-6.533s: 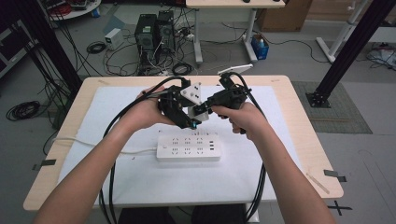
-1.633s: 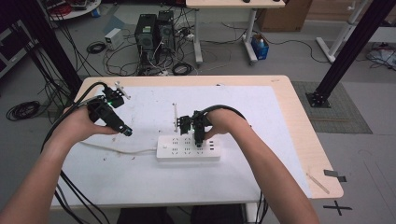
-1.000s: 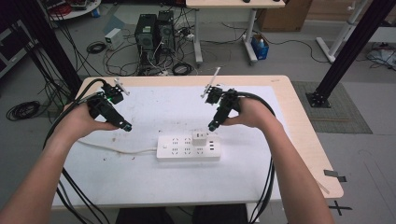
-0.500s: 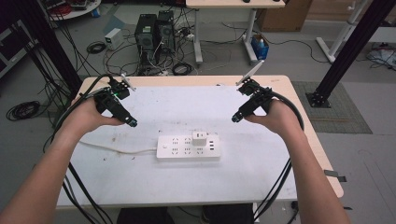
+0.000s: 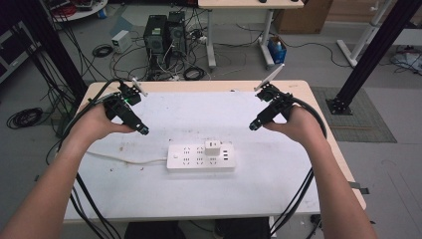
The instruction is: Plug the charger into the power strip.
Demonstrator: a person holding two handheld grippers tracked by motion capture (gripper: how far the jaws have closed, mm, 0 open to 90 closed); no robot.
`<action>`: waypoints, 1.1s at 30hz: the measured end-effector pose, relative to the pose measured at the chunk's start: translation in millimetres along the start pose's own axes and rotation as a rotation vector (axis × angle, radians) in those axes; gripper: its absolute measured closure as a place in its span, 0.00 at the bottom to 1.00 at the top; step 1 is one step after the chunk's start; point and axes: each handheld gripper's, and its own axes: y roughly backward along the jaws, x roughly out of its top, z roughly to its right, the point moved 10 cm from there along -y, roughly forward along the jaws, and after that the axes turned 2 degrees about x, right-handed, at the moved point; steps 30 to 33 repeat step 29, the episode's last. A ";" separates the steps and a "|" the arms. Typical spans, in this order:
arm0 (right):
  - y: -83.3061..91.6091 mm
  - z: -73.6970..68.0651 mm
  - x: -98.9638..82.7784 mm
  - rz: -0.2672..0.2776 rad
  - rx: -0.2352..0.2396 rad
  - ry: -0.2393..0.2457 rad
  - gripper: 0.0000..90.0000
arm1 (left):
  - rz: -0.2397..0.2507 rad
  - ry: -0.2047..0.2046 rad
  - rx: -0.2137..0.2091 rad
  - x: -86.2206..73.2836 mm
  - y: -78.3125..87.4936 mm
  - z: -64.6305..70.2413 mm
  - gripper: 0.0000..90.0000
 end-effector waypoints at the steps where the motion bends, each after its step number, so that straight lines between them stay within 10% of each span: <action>1: 0.0 0.0 0.0 0.000 0.000 0.000 0.23 | 0.000 0.000 0.000 0.0 0.0 0.0 0.27; 33: -1.7 1.1 -4.9 -0.049 0.007 0.016 0.23 | -0.023 -0.027 -0.014 2.6 1.7 3.1 0.27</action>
